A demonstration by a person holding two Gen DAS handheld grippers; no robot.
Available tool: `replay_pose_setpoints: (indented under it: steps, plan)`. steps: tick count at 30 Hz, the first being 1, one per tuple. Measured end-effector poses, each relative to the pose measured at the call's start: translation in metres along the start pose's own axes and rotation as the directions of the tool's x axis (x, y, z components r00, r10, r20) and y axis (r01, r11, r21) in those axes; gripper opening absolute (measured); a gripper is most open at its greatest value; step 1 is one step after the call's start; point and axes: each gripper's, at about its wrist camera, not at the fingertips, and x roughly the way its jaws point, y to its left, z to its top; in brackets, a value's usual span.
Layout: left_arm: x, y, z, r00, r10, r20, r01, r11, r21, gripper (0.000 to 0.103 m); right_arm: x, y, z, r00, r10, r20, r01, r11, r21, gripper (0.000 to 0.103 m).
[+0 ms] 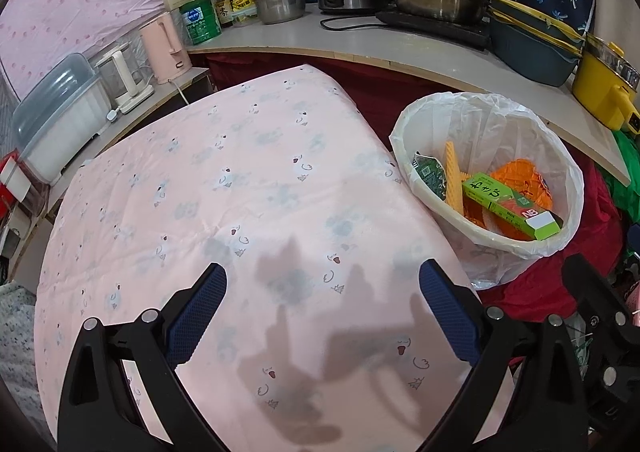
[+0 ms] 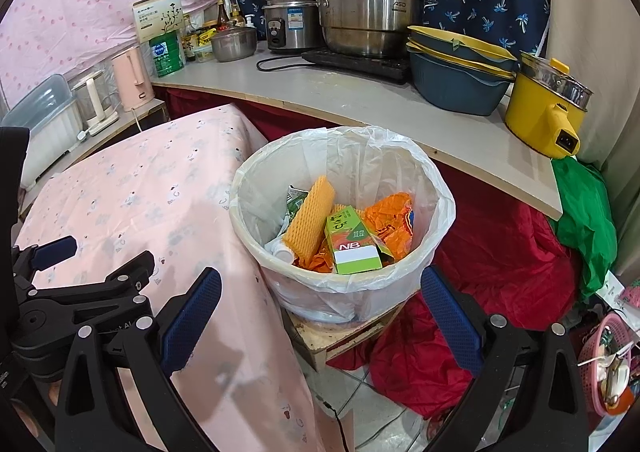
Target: Collect trash
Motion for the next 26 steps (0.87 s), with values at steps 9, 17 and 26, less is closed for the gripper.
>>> replay_pose_setpoints:
  steps: [9, 17, 26]
  plan:
    - [0.0003, 0.0002, -0.0003, 1.000, 0.001, 0.000, -0.001, 1.000, 0.001, 0.093, 0.0008, -0.0005, -0.0017, 1.000, 0.003, -0.002, -0.003, 1.000, -0.003, 0.096]
    - [0.0006, -0.0003, -0.0005, 1.000, -0.005, -0.002, 0.005, 1.000, 0.002, 0.093, 0.0008, 0.0002, -0.0010, 1.000, 0.001, -0.003, -0.001, 1.000, -0.002, 0.096]
    - [-0.0007, -0.0024, -0.0035, 1.000, -0.013, 0.012, 0.013, 1.000, 0.009, 0.093, 0.0010, 0.0002, -0.0009, 1.000, 0.002, -0.003, -0.002, 1.000, -0.002, 0.096]
